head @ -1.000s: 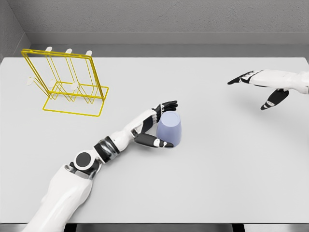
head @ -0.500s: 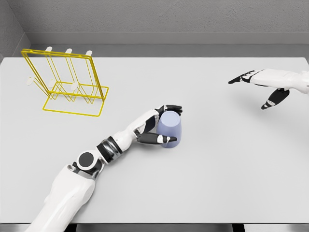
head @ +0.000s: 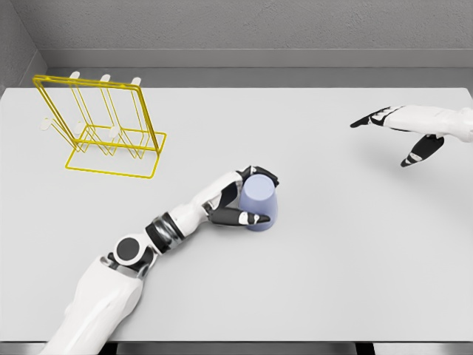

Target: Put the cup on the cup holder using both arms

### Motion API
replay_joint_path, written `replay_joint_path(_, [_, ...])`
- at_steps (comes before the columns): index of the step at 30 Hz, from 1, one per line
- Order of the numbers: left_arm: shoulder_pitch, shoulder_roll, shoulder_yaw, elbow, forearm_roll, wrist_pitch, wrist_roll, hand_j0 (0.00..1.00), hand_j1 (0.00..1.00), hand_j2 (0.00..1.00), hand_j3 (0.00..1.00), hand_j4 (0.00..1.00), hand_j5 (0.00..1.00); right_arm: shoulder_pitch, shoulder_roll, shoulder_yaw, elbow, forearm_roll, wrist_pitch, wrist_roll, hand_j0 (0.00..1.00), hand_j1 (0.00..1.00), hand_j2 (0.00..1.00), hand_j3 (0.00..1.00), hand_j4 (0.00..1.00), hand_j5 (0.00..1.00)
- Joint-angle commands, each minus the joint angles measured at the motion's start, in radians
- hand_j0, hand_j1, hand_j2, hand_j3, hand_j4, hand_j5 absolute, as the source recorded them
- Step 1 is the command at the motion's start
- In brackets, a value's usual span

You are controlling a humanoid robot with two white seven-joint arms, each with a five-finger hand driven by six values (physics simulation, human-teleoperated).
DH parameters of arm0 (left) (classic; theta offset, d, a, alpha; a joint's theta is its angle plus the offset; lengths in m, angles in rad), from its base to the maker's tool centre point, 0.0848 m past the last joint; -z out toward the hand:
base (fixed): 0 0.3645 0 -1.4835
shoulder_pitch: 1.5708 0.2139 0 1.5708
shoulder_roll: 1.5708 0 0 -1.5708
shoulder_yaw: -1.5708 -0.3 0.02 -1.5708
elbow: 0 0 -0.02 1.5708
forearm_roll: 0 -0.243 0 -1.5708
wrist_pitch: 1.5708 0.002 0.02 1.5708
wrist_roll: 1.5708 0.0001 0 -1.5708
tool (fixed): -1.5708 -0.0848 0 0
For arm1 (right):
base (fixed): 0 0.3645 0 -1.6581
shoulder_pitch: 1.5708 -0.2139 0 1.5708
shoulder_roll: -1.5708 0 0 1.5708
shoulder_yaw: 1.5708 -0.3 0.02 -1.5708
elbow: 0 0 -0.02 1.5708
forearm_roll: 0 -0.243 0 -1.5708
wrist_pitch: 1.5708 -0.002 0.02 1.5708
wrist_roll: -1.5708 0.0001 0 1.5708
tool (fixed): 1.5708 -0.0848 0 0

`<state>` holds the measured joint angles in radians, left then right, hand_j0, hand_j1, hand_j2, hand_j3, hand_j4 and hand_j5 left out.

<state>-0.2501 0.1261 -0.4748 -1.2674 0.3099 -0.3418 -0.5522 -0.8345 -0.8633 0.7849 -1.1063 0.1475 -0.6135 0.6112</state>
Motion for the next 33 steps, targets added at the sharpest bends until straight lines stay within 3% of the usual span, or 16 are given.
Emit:
replay_joint_path(1, [0.005,0.003,0.005,-0.056,0.014,-0.003,-0.025,0.43,0.43,0.43,0.43,0.43,0.43,0.0,0.0,-0.001,-0.001,-0.006,0.003,0.0,1.0,1.0,1.0,1.0,1.0,1.0])
replay_joint_path(3, [0.049,0.013,0.048,-0.155,0.017,0.006,-0.026,0.43,0.43,0.43,0.43,0.43,0.43,0.0,0.0,-0.001,0.0,-0.005,0.003,0.0,1.0,1.0,1.0,1.0,1.0,1.0])
replay_joint_path(7, [0.078,0.095,0.073,-0.253,0.086,0.009,-0.025,0.42,0.42,0.42,0.42,0.42,0.42,0.0,-0.002,-0.001,0.0,-0.005,0.003,0.0,1.0,1.0,1.0,1.0,1.0,1.0])
replay_joint_path(9, [0.086,0.165,0.079,-0.287,0.153,0.009,-0.023,0.42,0.42,0.42,0.42,0.42,0.42,0.0,0.0,0.001,0.0,-0.005,0.003,0.0,1.0,1.0,1.0,1.0,1.0,1.0])
replay_joint_path(11, [0.13,0.242,0.119,-0.357,0.21,0.012,-0.022,0.42,0.42,0.42,0.42,0.42,0.42,0.0,0.0,-0.001,0.0,-0.005,0.003,0.0,1.0,1.0,1.0,1.0,1.0,1.0])
replay_joint_path(14, [0.195,0.326,0.168,-0.403,0.255,0.01,-0.022,0.42,0.42,0.42,0.42,0.42,0.42,0.0,-0.002,-0.001,0.0,-0.005,0.003,0.0,1.0,1.0,1.0,1.0,1.0,1.0])
replay_joint_path(17, [0.221,0.406,0.217,-0.44,0.319,0.012,-0.022,0.42,0.42,0.42,0.42,0.42,0.42,0.0,-0.003,-0.001,0.0,-0.005,0.003,0.0,1.0,1.0,1.0,1.0,1.0,1.0])
replay_joint_path(24, [0.215,0.55,0.297,-0.466,0.459,0.012,-0.022,0.41,0.41,0.41,0.41,0.41,0.41,0.0,-0.002,0.0,0.0,-0.005,0.003,0.0,1.0,1.0,1.0,1.0,1.0,1.0])
replay_joint_path(27, [0.207,0.566,0.324,-0.466,0.486,0.014,-0.022,0.41,0.41,0.41,0.41,0.41,0.41,0.0,-0.002,0.001,0.0,-0.005,0.003,0.0,1.0,1.0,1.0,1.0,1.0,1.0])
replay_joint_path(33, [0.129,0.592,0.338,-0.464,0.514,0.05,-0.02,0.41,0.41,0.41,0.41,0.41,0.41,0.0,-0.002,-0.001,0.0,-0.005,0.003,0.0,1.0,1.0,1.0,1.0,1.0,1.0])
